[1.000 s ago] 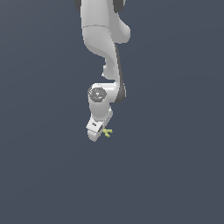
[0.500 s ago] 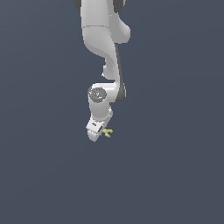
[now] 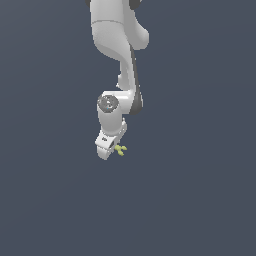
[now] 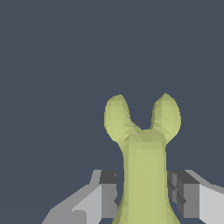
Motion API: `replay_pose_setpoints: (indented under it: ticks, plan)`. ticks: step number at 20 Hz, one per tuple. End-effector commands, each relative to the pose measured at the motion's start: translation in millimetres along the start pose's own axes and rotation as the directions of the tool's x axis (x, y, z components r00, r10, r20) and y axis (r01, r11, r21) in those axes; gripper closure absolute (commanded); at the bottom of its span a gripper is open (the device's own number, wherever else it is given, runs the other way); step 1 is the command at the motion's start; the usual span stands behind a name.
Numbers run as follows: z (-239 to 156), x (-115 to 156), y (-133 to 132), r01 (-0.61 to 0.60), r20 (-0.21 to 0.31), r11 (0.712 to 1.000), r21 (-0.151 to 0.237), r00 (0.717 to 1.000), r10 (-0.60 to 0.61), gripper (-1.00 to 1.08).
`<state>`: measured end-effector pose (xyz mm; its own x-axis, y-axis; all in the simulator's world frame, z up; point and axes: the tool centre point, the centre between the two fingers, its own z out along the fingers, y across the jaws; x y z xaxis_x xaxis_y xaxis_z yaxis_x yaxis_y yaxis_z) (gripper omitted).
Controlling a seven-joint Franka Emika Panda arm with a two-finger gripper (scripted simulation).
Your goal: Pick up the object and move it to a goal position.
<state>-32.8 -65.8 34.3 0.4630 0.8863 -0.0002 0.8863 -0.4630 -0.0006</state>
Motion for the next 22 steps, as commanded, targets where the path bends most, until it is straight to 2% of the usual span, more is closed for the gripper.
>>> replay_pose_setpoints:
  ticks: [1, 7, 22]
  plan:
    - [-15.0, -5.3, 4.0, 0.0, 0.0, 1.0, -0.001, 1.0, 0.0, 1.08]
    - [-66.4, -22.9, 16.8, 0.001, -0.001, 1.0, -0.001, 1.0, -0.001, 1.08]
    - [-227.0, -77.1, 59.8, 0.001, -0.003, 1.0, 0.0, 1.0, -0.001, 1.08]
